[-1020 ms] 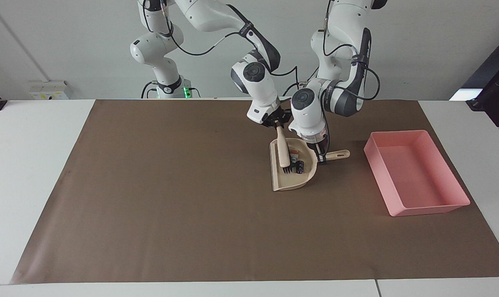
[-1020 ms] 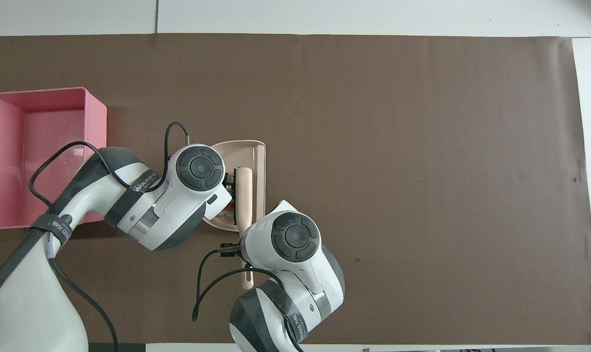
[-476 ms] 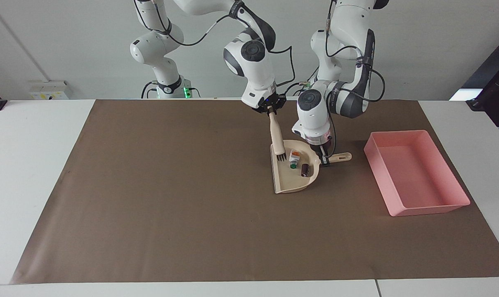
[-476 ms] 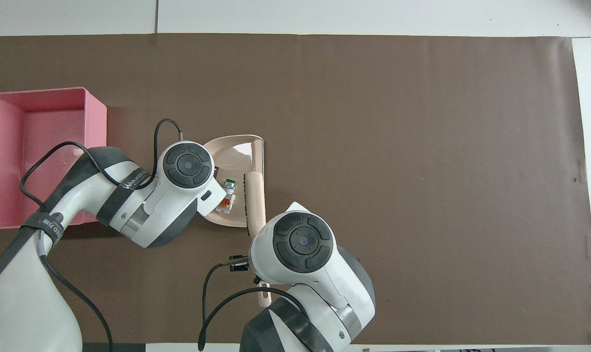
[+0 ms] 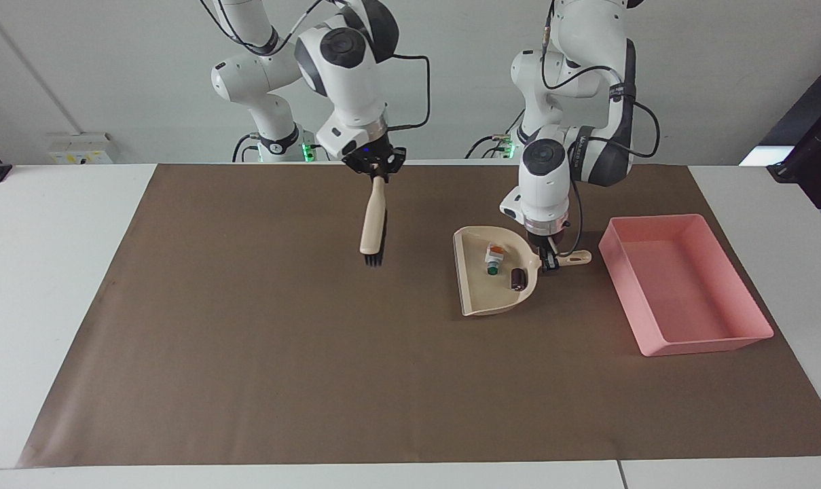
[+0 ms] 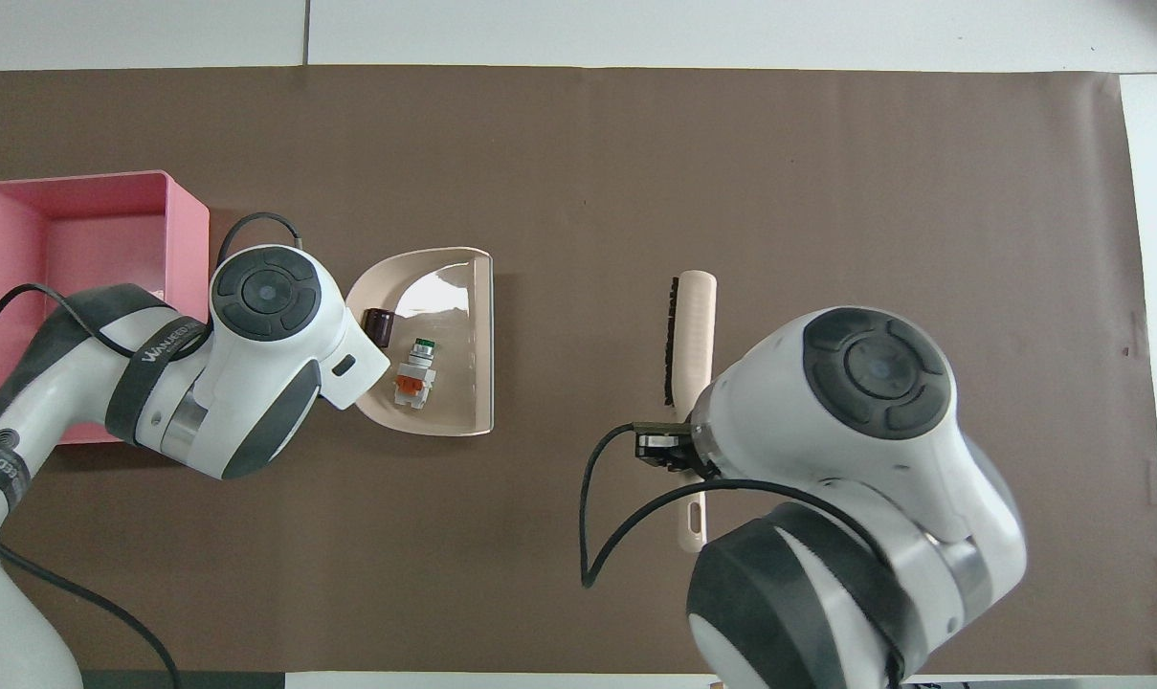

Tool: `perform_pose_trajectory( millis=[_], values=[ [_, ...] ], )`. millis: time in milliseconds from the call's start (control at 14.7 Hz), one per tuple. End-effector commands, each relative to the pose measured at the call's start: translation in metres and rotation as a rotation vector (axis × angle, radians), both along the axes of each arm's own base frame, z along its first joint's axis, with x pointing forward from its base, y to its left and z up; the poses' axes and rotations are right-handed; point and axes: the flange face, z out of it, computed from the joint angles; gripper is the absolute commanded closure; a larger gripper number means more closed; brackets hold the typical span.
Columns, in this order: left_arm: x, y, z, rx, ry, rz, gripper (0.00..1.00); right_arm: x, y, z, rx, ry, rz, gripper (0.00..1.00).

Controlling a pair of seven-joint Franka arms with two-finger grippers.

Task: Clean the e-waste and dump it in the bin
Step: 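Carry the dustpan to the pink bin while the right gripper withdraws the brush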

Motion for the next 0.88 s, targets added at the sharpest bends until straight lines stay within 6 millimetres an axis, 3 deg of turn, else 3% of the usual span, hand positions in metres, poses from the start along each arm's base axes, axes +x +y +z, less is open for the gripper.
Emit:
perform_pose_trajectory(
  millis=[0,204,340,476,816],
  values=[
    [-0.001,0.038,0.048,-0.014,-0.018,0.018,1.0,0.018,-0.095,-0.009,-0.032,0.02,0.043,1.0],
    [0.015,0.098,0.087,-0.002,-0.011,0.028,1.0,0.023,-0.188,-0.038,-0.035,0.025,0.114,1.0],
    [0.025,0.153,0.11,-0.002,-0.035,0.042,1.0,0.021,-0.229,-0.061,-0.061,0.033,0.155,1.0],
    [0.032,0.194,0.124,0.001,-0.048,0.092,1.0,0.019,-0.267,-0.087,-0.069,0.022,0.125,1.0],
    [0.038,0.306,0.126,0.093,-0.036,0.142,1.0,0.008,-0.31,-0.122,-0.14,-0.021,0.208,1.0]
  ],
)
